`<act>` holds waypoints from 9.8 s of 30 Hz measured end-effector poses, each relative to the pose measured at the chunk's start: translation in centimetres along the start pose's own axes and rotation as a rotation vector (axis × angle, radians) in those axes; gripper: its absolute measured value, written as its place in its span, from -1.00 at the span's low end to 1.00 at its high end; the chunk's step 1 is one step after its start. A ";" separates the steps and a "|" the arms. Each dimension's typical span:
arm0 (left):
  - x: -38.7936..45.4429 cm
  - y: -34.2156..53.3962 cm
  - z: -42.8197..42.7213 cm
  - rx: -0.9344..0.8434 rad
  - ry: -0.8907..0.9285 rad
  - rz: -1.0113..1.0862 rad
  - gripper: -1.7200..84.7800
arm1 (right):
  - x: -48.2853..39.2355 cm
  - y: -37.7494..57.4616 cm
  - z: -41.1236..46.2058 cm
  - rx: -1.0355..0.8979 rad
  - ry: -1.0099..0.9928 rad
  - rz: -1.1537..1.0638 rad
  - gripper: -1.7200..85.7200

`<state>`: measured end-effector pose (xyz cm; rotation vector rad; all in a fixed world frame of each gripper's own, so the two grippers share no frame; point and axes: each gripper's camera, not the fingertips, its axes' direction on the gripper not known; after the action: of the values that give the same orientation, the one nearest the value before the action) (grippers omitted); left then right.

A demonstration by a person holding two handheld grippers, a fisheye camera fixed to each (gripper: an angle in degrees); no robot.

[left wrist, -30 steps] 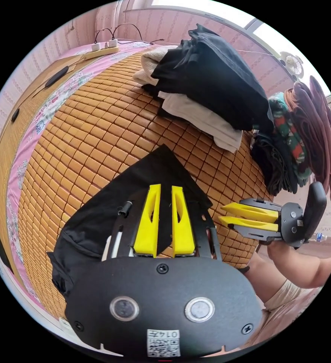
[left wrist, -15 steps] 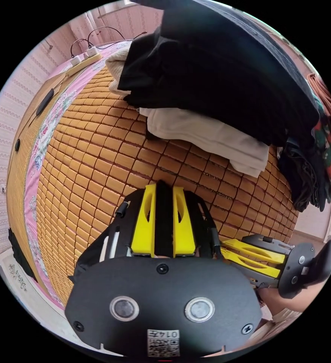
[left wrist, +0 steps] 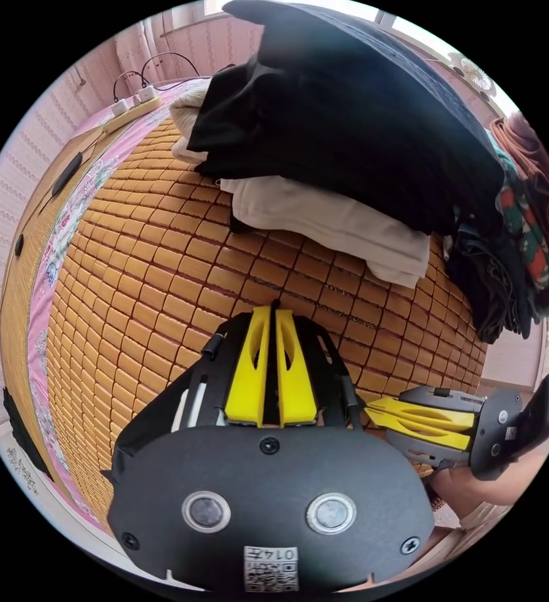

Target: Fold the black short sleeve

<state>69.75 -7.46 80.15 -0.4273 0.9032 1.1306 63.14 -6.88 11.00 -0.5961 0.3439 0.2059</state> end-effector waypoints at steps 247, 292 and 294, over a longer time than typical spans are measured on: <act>29.4 72.2 -37.2 0.205 0.080 -0.666 -0.98 | -56.0 20.2 15.6 -0.496 0.249 -1.299 -0.98; 48.1 66.7 -25.0 0.332 0.009 -0.162 -0.55 | -12.2 20.0 7.7 -0.422 -0.154 -0.368 -0.94; 48.9 65.8 -24.7 0.329 0.001 -0.117 -0.52 | -10.5 20.3 6.3 -0.385 -0.211 -0.353 -0.94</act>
<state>6.98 30.13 35.80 -0.2069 1.0304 0.8558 49.23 12.25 9.37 -0.9941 -0.0117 -0.0085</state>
